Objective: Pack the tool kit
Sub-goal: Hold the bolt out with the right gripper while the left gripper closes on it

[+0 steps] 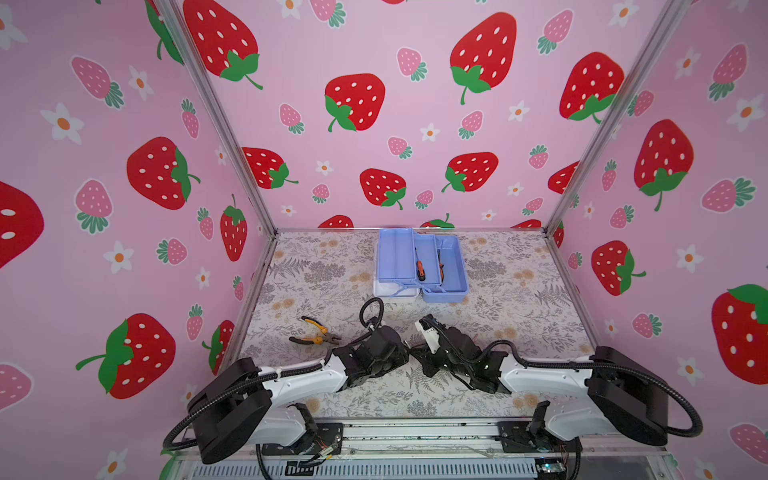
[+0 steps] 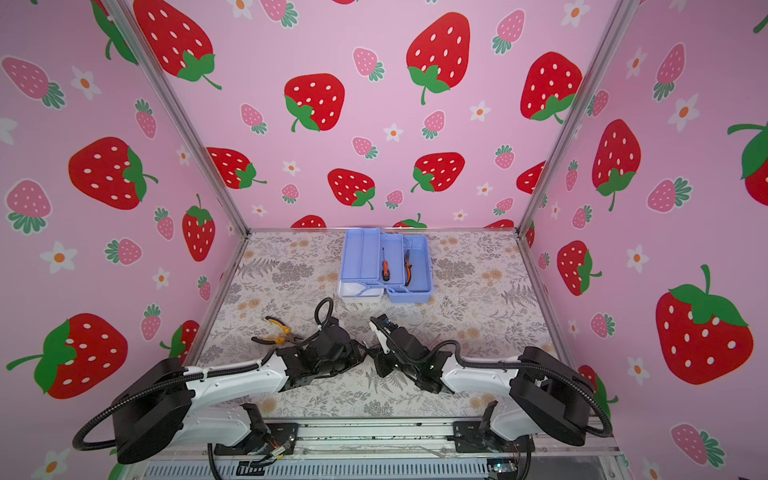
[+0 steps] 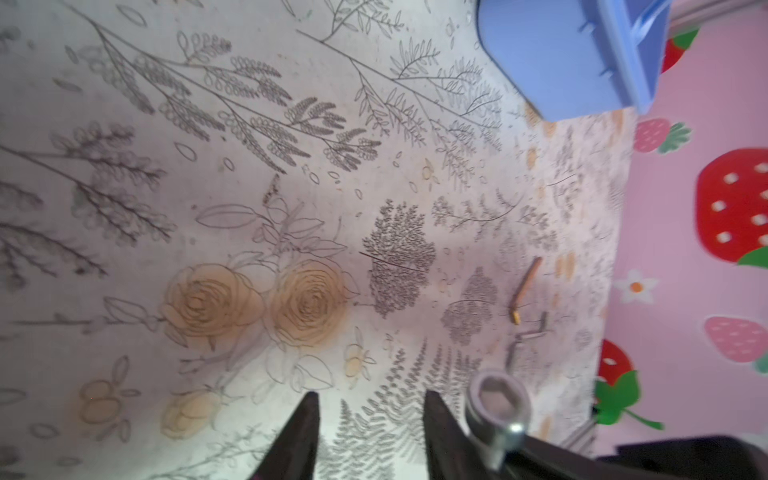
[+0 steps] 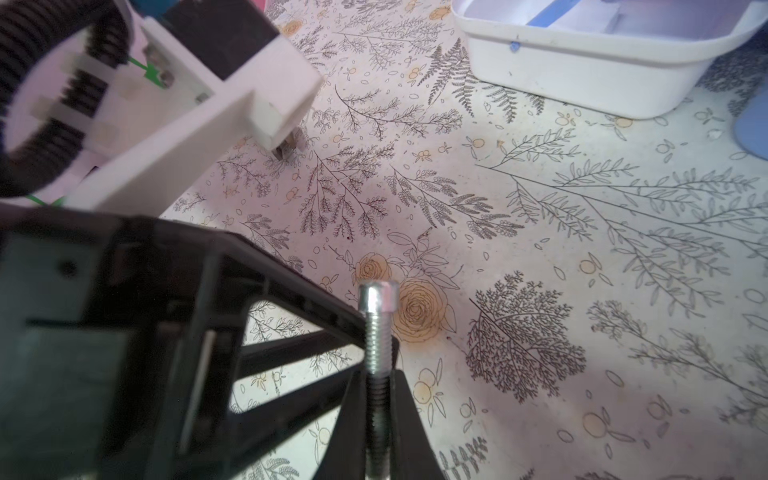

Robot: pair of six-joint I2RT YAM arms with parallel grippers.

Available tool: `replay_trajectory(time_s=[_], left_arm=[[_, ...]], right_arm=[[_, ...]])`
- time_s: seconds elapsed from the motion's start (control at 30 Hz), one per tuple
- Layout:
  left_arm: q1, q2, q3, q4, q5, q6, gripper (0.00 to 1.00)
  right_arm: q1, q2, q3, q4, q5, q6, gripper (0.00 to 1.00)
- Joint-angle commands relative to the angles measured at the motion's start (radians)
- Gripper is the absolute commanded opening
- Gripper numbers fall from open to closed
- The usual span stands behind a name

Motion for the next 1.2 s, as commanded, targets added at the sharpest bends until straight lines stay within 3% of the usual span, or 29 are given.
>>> replay_trajectory(time_s=[0.0,0.07,0.17,0.23,0.4,0.5,0.83,1.0,1.17], left_arm=[[-0.002,-0.073,0.016,0.019,-0.043,-0.017,0.35],[-0.002,-0.114,0.009,0.021,-0.072,-0.019,0.37],[-0.001,-0.132,0.021,0.009,-0.098,-0.009,0.61],[-0.001,-0.116,0.041,0.001,-0.099,-0.003,0.69],[-0.001,-0.024,0.114,-0.018,-0.068,0.015,0.69],[-0.001,0.017,0.136,0.013,-0.061,0.014,0.62],[0.001,0.111,0.256,0.02,-0.031,0.046,0.0],[0.042,0.097,0.358,-0.086,-0.038,0.098,0.0],[0.125,0.096,0.588,-0.347,-0.1,0.285,0.0]], right_arm=[[-0.039,-0.029,-0.018,0.025,-0.021,0.025,0.0],[-0.057,-0.026,-0.022,0.025,-0.039,0.032,0.0],[-0.064,-0.015,-0.015,0.033,-0.078,0.029,0.0],[-0.064,-0.008,-0.005,0.038,-0.106,0.027,0.0],[-0.064,-0.028,0.013,0.05,-0.173,0.041,0.0],[-0.062,-0.055,0.009,0.066,-0.209,0.069,0.0],[-0.064,-0.209,-0.035,0.08,-0.173,0.108,0.0],[-0.064,-0.199,-0.02,0.047,-0.143,0.082,0.0],[-0.07,-0.256,-0.039,0.003,-0.081,0.042,0.25]])
